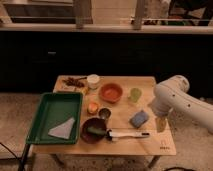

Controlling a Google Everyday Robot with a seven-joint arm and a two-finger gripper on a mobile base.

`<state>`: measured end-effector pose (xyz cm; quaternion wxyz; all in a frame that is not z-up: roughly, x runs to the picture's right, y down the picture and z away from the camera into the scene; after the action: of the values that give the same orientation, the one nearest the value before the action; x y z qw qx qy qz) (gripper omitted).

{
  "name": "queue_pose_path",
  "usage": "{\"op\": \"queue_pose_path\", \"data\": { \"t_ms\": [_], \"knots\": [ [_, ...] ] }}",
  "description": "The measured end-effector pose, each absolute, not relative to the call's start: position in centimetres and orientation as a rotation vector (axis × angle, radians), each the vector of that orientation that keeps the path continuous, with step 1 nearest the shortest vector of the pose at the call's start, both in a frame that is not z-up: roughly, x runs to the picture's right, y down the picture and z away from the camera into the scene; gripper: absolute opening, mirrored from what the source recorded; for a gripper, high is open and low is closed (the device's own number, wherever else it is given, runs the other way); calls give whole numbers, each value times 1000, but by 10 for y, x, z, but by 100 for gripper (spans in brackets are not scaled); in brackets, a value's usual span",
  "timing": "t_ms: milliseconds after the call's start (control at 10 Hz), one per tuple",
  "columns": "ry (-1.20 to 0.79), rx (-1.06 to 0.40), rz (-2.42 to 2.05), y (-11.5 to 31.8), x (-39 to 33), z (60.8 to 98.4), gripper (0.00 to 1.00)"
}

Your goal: Place sponge in red bowl

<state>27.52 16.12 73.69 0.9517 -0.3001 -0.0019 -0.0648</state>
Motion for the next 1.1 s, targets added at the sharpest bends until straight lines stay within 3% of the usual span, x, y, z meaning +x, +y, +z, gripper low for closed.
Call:
{"op": "queue_pose_path", "data": {
  "t_ms": [1100],
  "knots": [
    [-86, -613, -252, 186, 255, 771, 80]
  ]
}}
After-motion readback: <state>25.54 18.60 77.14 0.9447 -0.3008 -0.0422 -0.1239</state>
